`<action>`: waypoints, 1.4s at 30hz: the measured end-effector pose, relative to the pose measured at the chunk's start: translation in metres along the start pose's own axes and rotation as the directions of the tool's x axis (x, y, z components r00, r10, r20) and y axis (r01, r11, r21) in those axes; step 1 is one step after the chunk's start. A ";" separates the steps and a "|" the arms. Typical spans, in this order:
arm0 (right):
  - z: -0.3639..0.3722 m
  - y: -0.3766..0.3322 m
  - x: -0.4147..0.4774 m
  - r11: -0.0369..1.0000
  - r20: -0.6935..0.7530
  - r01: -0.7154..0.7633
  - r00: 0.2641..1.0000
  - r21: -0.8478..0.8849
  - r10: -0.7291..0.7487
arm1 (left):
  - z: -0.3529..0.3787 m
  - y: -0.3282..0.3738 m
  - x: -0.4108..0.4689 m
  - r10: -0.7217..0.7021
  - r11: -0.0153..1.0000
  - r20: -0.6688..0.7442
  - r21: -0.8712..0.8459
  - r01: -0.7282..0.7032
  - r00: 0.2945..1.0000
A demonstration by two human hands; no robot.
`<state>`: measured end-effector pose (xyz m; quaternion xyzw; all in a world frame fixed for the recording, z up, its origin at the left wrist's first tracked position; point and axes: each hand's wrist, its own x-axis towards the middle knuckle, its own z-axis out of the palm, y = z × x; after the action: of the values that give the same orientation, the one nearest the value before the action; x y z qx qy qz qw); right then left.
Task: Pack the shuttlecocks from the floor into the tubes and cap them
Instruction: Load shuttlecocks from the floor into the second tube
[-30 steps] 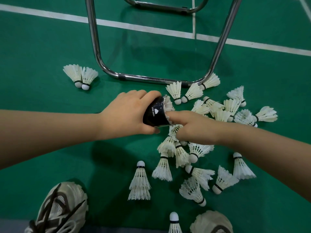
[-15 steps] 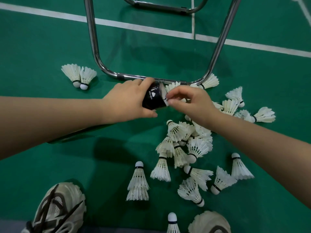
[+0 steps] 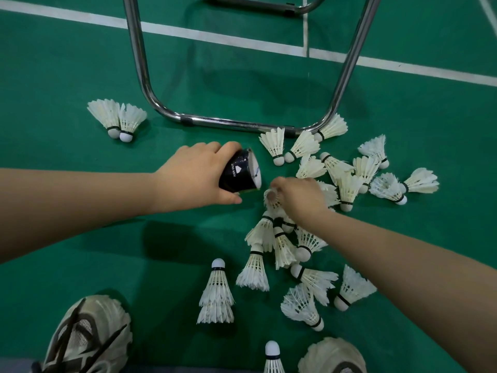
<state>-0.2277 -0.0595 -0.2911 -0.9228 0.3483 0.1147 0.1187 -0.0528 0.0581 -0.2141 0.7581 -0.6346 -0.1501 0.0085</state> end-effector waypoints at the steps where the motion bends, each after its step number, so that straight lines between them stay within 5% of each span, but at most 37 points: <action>1: -0.010 0.000 0.001 0.988 0.003 -0.043 0.999 0.150 0.044 | 0.000 0.000 0.000 0.001 1.000 -0.001 -0.004 -0.001 1.000; 7: -0.062 0.017 0.014 0.551 -0.016 -0.179 0.944 0.815 0.330 | -0.002 -0.002 -0.002 -0.001 1.000 -0.023 -0.018 0.001 1.000; 10: -0.082 0.016 0.009 0.153 0.121 -0.170 0.950 0.973 0.287 | -0.002 -0.001 -0.004 0.004 1.000 -0.022 -0.023 -0.005 1.000; 12: -0.089 0.006 0.001 0.071 0.183 -0.202 0.959 0.977 0.215 | -0.001 -0.001 -0.005 0.012 1.000 -0.023 -0.027 -0.012 1.000; 17: -0.085 -0.033 -0.015 0.268 0.239 -0.252 0.968 0.930 0.079 | -0.001 0.000 -0.009 0.014 1.000 -0.016 -0.018 -0.015 1.000; 21: -0.070 -0.051 -0.015 0.548 -0.050 -0.099 0.967 0.831 0.250 | -0.003 0.001 -0.011 0.030 0.999 -0.035 -0.024 -0.031 0.999; 24: -0.071 -0.051 -0.018 0.547 -0.232 0.054 0.937 0.835 0.262 | -0.004 -0.001 -0.014 0.034 0.998 -0.061 -0.044 -0.036 0.998; 27: -0.074 -0.049 -0.032 0.586 -0.306 0.205 0.949 0.784 0.078 | -0.006 -0.003 -0.015 0.035 0.998 -0.081 -0.050 -0.039 0.996; 32: -0.077 -0.052 -0.050 0.605 0.056 0.106 0.968 0.790 -0.243 | -0.007 -0.003 -0.019 0.041 0.997 -0.096 -0.054 -0.047 0.995; 42: -0.078 -0.070 -0.037 0.786 0.473 -0.116 0.847 0.607 -0.241 | -0.001 0.009 -0.023 0.178 0.978 -0.024 0.115 -0.174 0.984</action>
<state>-0.1977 -0.0096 -0.1966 -0.7766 0.2878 0.2395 0.5066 -0.0648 0.0787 -0.2062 0.7005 -0.7065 -0.0999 -0.0102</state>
